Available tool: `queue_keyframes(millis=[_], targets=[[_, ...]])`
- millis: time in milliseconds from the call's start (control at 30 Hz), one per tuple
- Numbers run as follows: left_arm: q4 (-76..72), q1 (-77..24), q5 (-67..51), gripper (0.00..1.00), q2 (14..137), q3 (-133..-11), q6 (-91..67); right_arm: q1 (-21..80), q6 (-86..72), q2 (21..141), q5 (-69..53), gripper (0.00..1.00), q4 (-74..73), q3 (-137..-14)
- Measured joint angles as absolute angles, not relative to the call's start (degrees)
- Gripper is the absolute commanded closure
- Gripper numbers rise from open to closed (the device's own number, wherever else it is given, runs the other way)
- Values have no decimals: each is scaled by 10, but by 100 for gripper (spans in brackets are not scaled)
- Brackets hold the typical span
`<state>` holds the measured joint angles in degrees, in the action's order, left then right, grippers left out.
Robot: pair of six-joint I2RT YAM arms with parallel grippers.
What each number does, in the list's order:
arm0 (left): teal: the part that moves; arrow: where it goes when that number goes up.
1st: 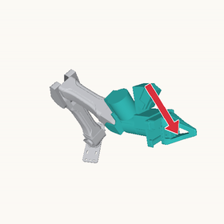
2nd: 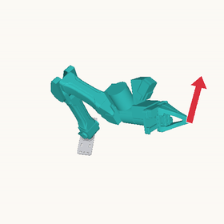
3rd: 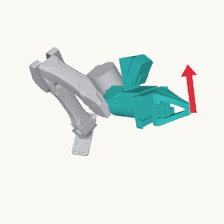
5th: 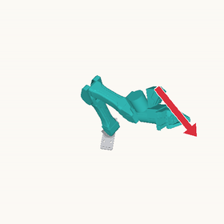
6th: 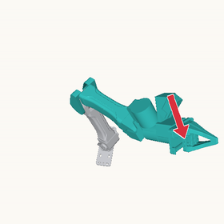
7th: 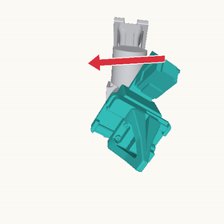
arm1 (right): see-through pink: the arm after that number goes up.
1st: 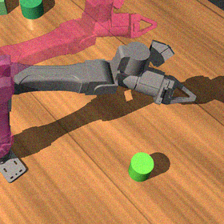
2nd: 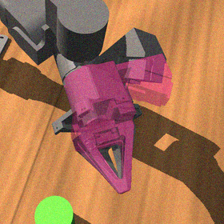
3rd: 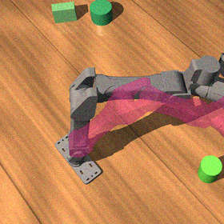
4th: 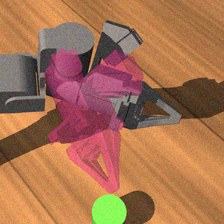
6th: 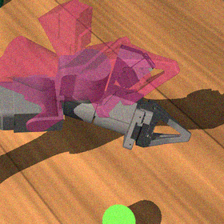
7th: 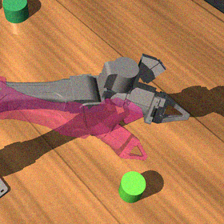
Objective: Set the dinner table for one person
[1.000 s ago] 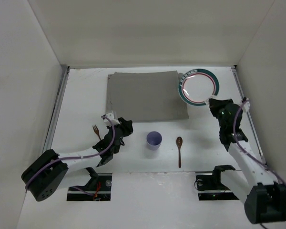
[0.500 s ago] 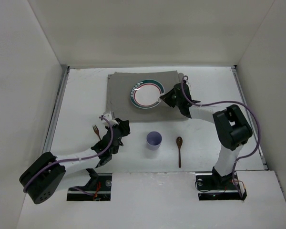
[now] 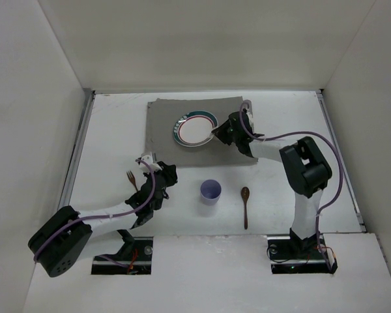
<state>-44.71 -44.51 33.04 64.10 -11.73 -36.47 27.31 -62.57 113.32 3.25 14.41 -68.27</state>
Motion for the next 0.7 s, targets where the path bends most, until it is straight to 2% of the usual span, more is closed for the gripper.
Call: queue_keyframes(millis=[133, 400, 567, 700], targets=[[-447, -445, 330, 78, 641, -117, -365, 279, -634, 1132, 47, 57, 146, -679], [-447, -442, 330, 77, 641, -117, -365, 285, -617, 1064, 92, 40, 138, -594], [-447, -441, 330, 76, 646, -117, -365, 286, -574, 948, 120, 37, 133, -521], [-444, -437, 330, 63, 660, -118, -367, 286, -538, 870, 151, 46, 129, -478]])
